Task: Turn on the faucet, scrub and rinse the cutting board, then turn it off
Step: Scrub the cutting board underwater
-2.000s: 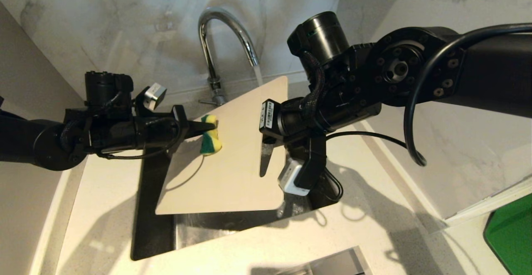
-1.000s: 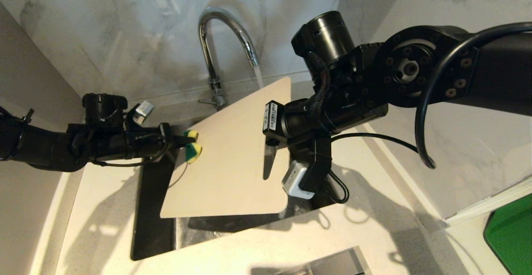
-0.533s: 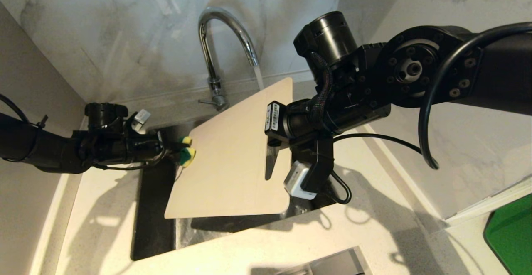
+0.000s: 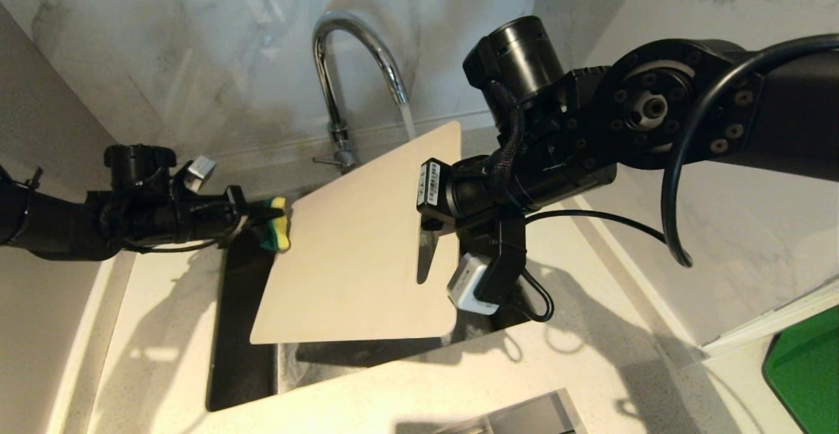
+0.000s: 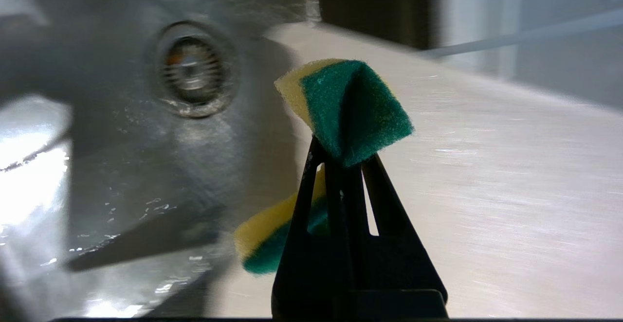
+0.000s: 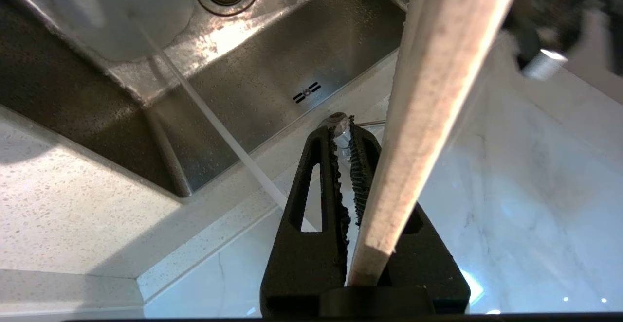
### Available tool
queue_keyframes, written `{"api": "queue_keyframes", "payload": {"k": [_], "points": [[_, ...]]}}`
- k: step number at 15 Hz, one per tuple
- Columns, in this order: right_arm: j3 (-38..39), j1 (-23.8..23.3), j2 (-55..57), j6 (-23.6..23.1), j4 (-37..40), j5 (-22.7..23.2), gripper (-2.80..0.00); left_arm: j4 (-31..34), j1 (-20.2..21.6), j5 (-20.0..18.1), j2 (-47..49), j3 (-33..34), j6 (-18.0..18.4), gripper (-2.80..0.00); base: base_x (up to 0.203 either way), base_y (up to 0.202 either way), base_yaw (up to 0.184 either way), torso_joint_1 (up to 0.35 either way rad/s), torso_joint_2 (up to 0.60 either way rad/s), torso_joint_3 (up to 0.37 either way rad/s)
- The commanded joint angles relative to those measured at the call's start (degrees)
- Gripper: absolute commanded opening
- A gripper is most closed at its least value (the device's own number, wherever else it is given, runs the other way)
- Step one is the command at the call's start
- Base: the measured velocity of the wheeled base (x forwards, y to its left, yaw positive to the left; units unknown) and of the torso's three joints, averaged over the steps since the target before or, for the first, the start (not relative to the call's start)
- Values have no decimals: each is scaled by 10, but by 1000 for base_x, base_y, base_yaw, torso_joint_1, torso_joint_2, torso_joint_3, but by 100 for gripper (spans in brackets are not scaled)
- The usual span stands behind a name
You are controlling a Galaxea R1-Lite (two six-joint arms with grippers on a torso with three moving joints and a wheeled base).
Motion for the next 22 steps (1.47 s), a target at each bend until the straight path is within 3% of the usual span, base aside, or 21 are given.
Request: {"api": "queue_keyframes", "payload": {"k": [1, 4, 7, 13, 17, 22], "points": [[0, -1, 3, -9, 1, 0, -280, 7, -26, -3, -85, 8, -30, -280, 0, 0, 0, 0, 0, 0], [-1, -6, 3, -9, 1, 0, -280, 13, -123, -9, -174, 47, -65, -280, 0, 0, 0, 0, 0, 0], [-1, -8, 2, -8, 1, 0, -280, 14, -211, -7, -196, 89, -79, -280, 0, 0, 0, 0, 0, 0], [-1, -9, 0, -1, 1, 0, -280, 10, -201, -4, -102, 91, -60, -280, 0, 0, 0, 0, 0, 0], [-2, -9, 0, 7, 1, 0, -280, 10, -169, -5, -83, 102, -3, -280, 0, 0, 0, 0, 0, 0], [-17, -9, -7, 34, 0, 0, -280, -2, -108, -8, -70, 141, 10, -280, 0, 0, 0, 0, 0, 0]]}}
